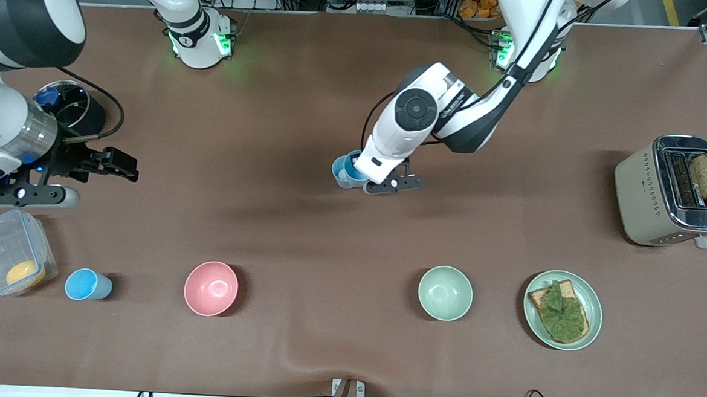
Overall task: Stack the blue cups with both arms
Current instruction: 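Lower the left gripper's blue cup into the other blue cup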
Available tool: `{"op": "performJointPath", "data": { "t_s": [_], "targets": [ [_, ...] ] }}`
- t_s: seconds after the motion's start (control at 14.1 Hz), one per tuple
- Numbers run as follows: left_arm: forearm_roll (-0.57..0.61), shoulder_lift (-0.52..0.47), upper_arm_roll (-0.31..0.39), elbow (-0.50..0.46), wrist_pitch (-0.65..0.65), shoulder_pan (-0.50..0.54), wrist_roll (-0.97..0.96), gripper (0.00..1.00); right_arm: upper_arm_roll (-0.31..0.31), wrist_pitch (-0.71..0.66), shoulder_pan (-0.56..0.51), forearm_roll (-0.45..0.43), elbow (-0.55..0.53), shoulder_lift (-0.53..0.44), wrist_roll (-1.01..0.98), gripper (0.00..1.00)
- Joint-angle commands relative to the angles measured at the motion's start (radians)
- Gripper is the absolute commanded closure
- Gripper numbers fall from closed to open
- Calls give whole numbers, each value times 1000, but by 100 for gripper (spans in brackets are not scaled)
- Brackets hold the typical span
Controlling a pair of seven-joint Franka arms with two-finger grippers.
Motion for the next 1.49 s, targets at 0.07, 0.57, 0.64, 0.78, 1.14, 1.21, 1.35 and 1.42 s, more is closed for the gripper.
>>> {"op": "performJointPath", "data": {
  "t_s": [0.07, 0.57, 0.64, 0.78, 1.14, 1.21, 1.35, 1.42],
  "targets": [
    [24, 28, 7, 57, -4, -14, -36, 100, 9, 71, -12, -11, -172, -116, -15, 0],
    [31, 58, 8, 57, -4, -57, -82, 100, -6, 188, -70, 20, -332, -215, -111, 0],
    [33, 61, 10, 57, -4, -57, -82, 100, -10, 151, -96, 20, -344, -234, -106, 0],
    [33, 69, 8, 57, -4, -61, -82, 100, -5, 88, -102, 17, -312, -269, -95, 0],
    [134, 71, 8, 57, -5, -81, -81, 0, 4, 33, -134, -17, -254, -259, -104, 0],
    [134, 69, 8, 58, -5, -81, -81, 0, 4, 30, -134, -19, -255, -259, -107, 0],
    [134, 57, 11, 58, -5, -75, -79, 0, 6, 27, -124, -20, -252, -259, -107, 0],
    [136, 46, 17, 63, -5, -69, -76, 0, 6, 25, -111, -22, -255, -259, -104, 0]
  ]
}}
